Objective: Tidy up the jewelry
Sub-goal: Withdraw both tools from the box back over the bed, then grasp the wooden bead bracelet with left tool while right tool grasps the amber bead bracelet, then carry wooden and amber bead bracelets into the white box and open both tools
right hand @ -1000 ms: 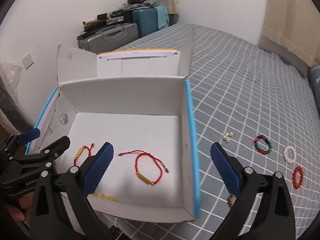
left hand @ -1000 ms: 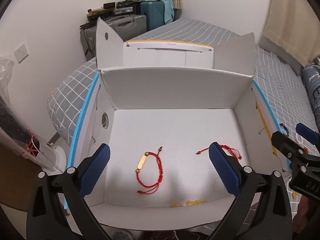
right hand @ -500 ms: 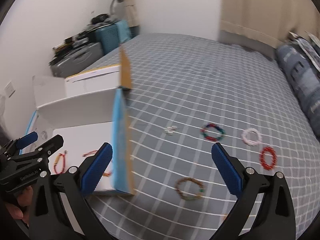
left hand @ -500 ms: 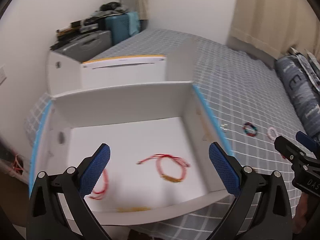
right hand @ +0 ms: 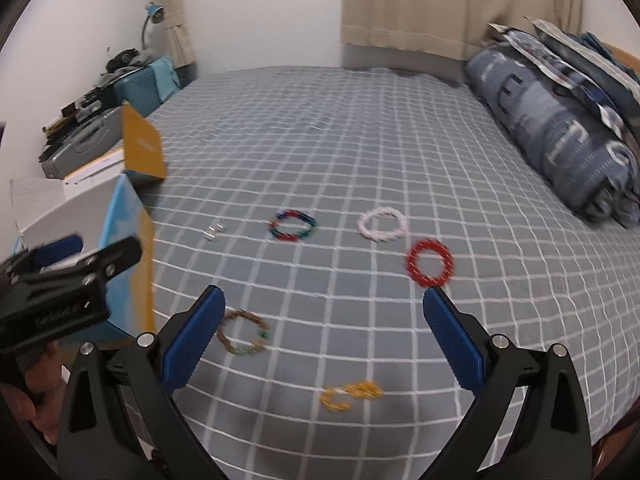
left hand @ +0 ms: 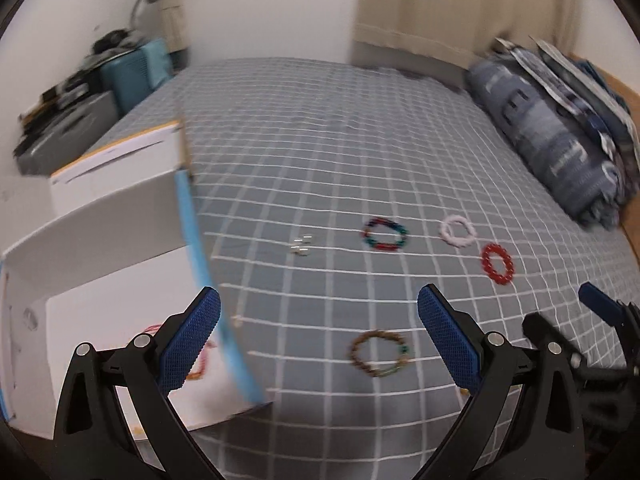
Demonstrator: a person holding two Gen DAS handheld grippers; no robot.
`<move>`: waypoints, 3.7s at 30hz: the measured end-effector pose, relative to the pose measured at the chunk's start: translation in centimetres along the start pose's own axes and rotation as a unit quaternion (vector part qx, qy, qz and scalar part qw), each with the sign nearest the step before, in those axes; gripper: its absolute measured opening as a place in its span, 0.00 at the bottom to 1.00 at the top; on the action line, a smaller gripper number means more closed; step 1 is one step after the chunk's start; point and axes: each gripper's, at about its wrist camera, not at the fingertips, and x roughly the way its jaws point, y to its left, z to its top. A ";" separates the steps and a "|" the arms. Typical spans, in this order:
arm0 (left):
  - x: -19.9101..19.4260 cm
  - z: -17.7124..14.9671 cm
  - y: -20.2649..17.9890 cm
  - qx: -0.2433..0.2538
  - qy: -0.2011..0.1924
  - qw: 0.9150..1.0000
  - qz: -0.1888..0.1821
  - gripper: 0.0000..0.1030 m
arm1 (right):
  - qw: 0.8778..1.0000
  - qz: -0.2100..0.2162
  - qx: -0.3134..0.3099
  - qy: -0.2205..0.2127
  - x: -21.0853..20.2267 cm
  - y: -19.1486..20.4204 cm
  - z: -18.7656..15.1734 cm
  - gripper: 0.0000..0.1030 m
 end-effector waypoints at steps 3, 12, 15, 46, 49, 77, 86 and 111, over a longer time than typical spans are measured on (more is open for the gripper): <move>1.2 -0.2 -2.4 0.017 0.005 1.000 -0.014 0.94 | 1.000 -0.010 0.005 0.004 -0.1 -1.3 -1.4 0.93; 6.0 -2.7 -4.6 0.031 0.038 0.998 -0.036 0.94 | 1.000 -0.006 0.020 0.016 1.7 -3.8 -5.5 0.93; 7.6 -3.6 -4.3 0.027 0.045 0.998 -0.040 0.94 | 0.999 0.003 0.026 0.035 3.4 -3.9 -6.9 0.93; 12.5 -8.2 -4.4 0.037 0.085 0.995 -0.043 0.58 | 0.996 0.008 -0.020 0.085 9.1 -2.4 -10.4 0.55; 12.4 -8.2 -4.4 0.036 0.088 0.994 -0.047 0.49 | 0.996 0.006 -0.021 0.085 9.2 -2.4 -10.4 0.44; 10.4 -7.3 -4.2 0.042 0.089 0.992 -0.073 0.07 | 0.997 -0.005 -0.014 0.076 7.8 -2.4 -9.7 0.18; 9.2 -6.6 -4.1 0.041 0.079 0.993 -0.076 0.07 | 0.998 -0.007 -0.011 0.066 6.9 -2.5 -9.0 0.09; 5.7 -4.0 -3.6 0.036 0.055 0.995 -0.073 0.07 | 1.000 -0.010 -0.008 0.028 4.0 -2.4 -4.9 0.09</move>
